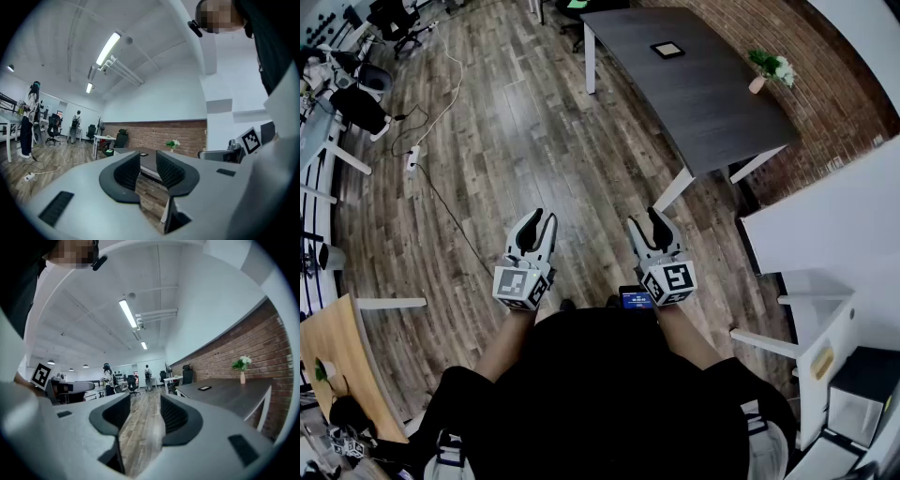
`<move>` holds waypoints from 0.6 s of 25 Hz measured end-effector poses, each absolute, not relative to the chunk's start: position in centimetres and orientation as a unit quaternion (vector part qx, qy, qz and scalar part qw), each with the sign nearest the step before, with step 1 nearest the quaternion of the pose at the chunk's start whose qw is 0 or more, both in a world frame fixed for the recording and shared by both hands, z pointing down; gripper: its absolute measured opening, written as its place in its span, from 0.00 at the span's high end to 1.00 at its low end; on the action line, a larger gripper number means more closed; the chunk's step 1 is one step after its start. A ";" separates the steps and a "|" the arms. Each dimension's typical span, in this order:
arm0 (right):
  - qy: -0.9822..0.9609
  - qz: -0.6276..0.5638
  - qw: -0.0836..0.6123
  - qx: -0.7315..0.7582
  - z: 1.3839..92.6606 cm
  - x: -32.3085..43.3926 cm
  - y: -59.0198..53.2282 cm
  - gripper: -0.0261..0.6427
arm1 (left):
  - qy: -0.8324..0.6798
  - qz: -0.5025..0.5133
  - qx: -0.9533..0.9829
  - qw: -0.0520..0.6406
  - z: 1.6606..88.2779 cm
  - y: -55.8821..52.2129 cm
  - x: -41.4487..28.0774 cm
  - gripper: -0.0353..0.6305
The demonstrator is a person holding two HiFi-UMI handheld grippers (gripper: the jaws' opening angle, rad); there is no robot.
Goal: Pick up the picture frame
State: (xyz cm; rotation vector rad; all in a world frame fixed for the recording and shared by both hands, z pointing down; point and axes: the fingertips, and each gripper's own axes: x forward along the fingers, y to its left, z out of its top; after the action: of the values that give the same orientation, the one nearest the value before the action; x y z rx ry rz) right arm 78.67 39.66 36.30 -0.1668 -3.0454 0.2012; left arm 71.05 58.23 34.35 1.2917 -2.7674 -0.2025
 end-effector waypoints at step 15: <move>-0.996 0.051 0.072 0.005 37.6 78.9 34.9 0.66 | -0.904 -0.072 0.416 0.073 36.1 57.3 70.8 0.81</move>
State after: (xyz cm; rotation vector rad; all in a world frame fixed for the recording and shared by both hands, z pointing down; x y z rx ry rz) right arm 78.92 34.94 37.64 0.0154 -2.9936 0.1521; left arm 70.80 57.30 36.12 1.2491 -2.7138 -0.2158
